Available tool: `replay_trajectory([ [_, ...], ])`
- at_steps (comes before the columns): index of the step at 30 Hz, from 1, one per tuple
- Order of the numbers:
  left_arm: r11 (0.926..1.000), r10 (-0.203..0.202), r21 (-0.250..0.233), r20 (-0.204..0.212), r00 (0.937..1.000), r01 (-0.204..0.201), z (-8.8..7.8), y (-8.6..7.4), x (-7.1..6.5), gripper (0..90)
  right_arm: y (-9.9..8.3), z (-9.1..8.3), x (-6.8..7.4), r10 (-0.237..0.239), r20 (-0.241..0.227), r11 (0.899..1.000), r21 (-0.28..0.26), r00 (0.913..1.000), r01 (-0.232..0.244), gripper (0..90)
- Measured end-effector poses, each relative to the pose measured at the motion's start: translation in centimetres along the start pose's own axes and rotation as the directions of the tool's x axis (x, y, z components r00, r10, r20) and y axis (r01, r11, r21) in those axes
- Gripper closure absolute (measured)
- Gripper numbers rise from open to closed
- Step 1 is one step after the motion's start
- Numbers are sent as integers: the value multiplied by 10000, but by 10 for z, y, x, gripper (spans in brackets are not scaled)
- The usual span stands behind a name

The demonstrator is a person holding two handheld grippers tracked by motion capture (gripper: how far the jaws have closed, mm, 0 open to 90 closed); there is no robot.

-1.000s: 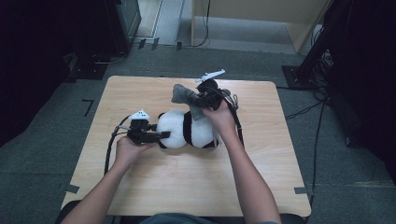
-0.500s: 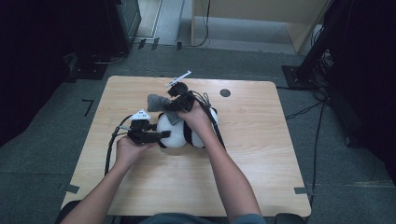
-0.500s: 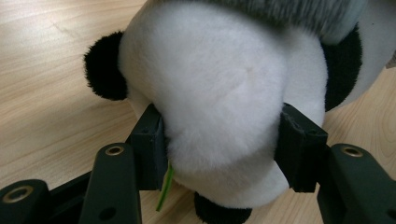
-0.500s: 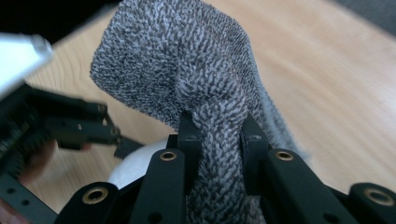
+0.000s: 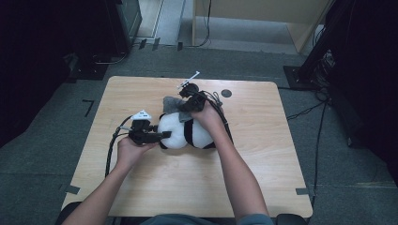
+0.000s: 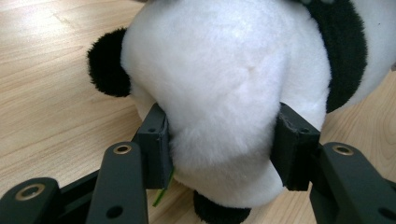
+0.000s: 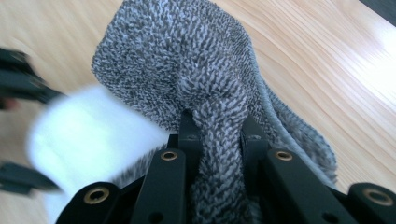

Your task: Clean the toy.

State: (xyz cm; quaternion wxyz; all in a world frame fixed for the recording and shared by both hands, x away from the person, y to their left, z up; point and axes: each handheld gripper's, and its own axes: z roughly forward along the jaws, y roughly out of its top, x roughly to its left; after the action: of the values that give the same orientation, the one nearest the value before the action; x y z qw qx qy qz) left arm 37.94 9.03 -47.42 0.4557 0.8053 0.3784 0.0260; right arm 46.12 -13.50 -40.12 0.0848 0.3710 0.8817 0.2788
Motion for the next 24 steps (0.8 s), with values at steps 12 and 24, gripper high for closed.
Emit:
replay_trajectory([
  [12, 10000, 3, -47, 27, 10000, -3, 1, 0, -1, 482, -25, -17, -40, 1115, 271, 9932, -359, 9934, -1105, 768],
  [24, 10000, 39, -23, 31, 10000, -38, 0, 0, 0, 480, -62, -25, -77, 2572, 520, 9652, -632, 9650, -2539, 772],
])
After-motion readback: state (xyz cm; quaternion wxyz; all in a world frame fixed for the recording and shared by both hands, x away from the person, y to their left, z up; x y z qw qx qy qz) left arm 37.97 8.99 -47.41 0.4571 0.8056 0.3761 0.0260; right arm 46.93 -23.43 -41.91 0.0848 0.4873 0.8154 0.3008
